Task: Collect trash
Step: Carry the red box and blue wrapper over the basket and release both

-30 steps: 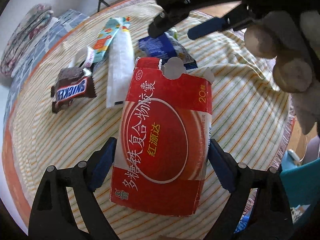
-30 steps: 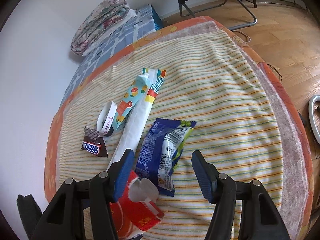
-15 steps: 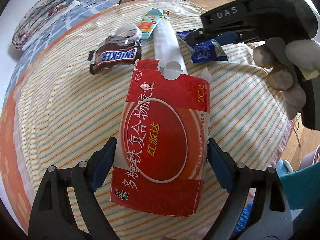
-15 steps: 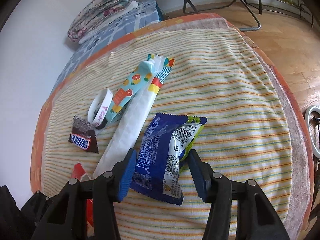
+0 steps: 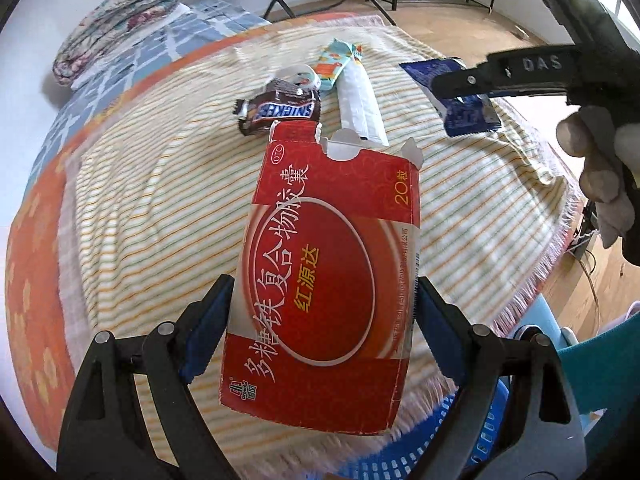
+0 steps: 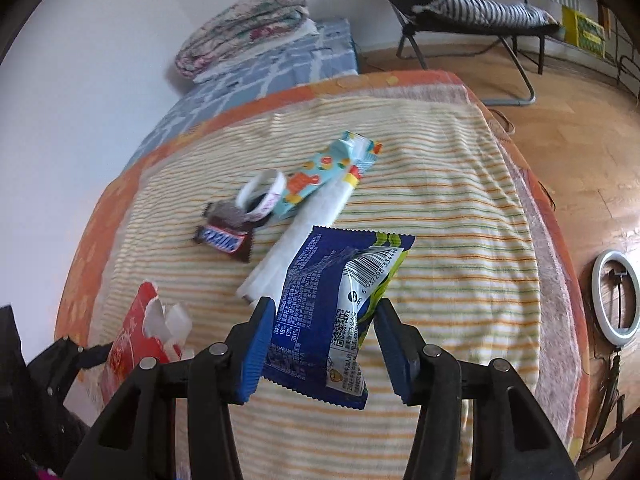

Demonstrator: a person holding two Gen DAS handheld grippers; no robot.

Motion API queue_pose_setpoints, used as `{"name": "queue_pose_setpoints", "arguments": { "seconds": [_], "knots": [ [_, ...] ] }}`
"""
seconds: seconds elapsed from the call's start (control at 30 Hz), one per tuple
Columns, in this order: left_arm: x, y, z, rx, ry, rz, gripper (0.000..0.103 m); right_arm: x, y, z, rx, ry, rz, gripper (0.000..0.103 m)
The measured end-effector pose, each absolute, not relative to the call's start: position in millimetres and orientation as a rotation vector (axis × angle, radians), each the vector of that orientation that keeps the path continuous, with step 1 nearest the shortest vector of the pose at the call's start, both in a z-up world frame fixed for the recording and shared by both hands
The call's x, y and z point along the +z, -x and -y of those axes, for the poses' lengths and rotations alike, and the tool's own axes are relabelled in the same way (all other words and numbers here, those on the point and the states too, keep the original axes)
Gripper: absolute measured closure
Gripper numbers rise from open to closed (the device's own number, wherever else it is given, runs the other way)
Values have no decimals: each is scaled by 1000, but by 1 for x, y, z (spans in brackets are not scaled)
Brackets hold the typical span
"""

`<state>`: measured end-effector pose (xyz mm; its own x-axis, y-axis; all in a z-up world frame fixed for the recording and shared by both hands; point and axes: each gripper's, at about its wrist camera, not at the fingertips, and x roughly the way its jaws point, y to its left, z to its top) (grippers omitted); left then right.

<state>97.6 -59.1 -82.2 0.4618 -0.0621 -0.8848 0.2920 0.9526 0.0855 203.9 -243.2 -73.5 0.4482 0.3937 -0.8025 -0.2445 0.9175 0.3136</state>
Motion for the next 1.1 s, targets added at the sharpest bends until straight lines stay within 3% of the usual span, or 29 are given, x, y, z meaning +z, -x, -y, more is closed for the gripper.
{"name": "queue_pose_setpoints", "arguments": {
  "seconds": [0.5, 1.1],
  "knots": [
    [-48, -26, 22, -134, -167, -1003, 14, -39, -115, 216, 537, -52, -953, 50],
    [-48, 49, 12, -88, -151, -959, 13, -53, -15, 186, 672, 64, -944, 50]
  ]
}}
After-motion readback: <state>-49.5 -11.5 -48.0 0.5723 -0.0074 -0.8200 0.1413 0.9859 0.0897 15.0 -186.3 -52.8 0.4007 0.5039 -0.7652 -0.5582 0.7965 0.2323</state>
